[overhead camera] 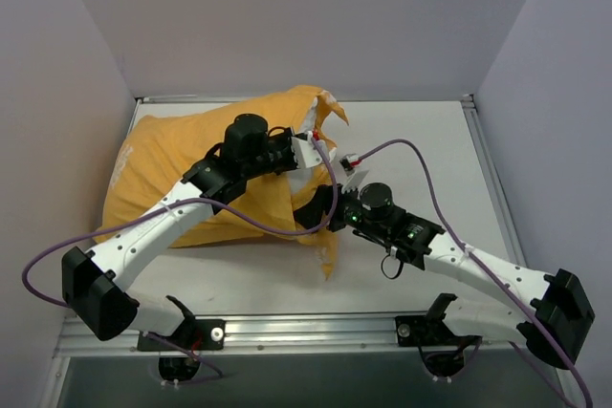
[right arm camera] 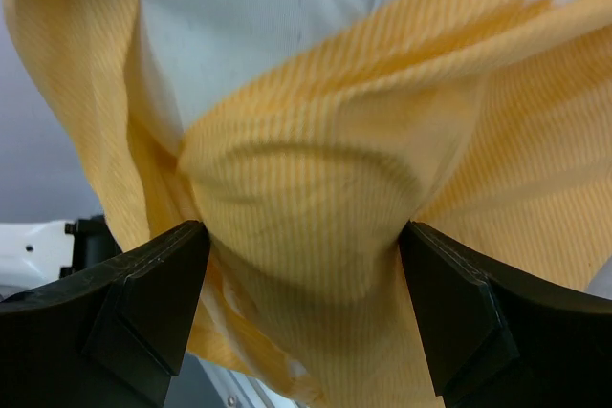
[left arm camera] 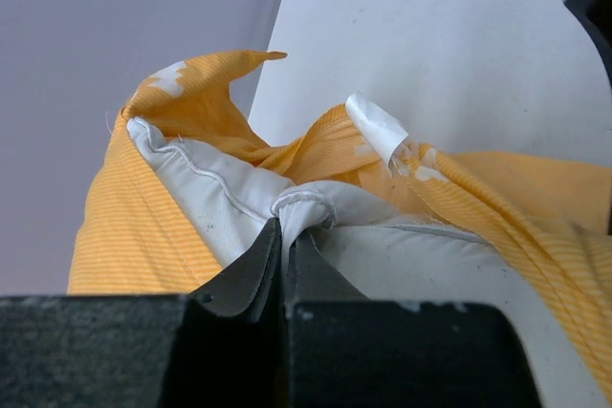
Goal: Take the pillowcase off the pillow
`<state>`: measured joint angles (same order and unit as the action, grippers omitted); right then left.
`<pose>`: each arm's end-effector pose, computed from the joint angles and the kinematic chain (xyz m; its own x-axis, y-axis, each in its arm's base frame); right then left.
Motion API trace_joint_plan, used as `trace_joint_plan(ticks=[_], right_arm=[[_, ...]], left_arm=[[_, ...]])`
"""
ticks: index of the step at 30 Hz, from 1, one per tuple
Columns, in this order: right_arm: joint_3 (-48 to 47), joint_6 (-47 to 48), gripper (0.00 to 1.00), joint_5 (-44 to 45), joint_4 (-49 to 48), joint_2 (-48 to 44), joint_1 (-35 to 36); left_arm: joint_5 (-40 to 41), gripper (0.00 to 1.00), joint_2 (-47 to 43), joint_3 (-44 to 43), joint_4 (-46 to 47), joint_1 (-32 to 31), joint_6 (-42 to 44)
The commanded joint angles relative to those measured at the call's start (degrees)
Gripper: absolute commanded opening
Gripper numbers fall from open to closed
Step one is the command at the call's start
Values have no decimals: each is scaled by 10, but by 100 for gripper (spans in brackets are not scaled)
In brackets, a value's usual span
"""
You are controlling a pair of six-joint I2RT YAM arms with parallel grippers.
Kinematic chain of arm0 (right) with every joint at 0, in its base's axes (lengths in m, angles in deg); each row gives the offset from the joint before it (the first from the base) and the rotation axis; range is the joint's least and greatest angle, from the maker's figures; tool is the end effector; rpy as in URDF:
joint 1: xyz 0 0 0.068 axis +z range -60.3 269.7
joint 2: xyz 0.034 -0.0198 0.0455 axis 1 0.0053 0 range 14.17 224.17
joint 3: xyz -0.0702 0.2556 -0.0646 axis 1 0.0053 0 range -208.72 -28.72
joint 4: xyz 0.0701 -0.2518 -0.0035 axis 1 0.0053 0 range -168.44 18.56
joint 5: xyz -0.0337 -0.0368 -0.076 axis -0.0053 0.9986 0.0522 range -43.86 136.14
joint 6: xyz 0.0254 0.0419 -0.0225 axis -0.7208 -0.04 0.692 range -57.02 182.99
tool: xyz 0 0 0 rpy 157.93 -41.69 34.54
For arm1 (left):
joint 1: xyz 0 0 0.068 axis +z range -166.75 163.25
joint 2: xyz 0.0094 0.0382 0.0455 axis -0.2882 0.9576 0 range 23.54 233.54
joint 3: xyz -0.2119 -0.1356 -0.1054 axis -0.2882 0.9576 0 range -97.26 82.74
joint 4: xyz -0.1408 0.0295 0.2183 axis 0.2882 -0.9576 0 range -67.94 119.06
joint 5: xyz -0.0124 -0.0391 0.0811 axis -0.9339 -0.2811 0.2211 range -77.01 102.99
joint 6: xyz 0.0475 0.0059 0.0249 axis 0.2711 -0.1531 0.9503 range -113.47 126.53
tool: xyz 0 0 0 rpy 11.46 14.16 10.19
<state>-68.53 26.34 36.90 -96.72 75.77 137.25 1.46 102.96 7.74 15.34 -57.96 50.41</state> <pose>0.1666 0.1905 0.3038 -0.5323 0.2908 -0.7950 -0.6465 0.4666 0.6036 0.2390 -0.2187 0.3801 0.3777 0.5721 -0.7281 0.7306 0.2989 0.6139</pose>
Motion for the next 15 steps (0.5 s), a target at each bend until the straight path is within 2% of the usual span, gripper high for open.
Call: trace_joint_plan(ticks=[1,3,6,9,10,11,12,13,15], right_arm=[[14,23,83,18,-42,4,32],[31,26,83,40,-41,4,36],[62,24,76,59,-58,5,35],[86,26,59,67,-78,9,36],[91,25,44,70,-83,10,35],[100,23,35,71,-95,15,35],[103,22,13,72,-101,17,35],[105,19,1,71,-109,19,35],[110,14,0,69,-127,24,35]], left_arm=[[14,2,-13,-63,84,9,5],[15,2,-11,-77,81,11,1],[14,2,-10,-90,74,15,-1],[20,2,-9,-101,74,20,-13],[20,2,-8,-110,75,22,-22],[21,2,-6,-115,76,25,-25],[26,2,-5,-118,80,27,-33],[28,2,-3,-127,83,29,-36],[34,2,1,-139,83,35,-52]])
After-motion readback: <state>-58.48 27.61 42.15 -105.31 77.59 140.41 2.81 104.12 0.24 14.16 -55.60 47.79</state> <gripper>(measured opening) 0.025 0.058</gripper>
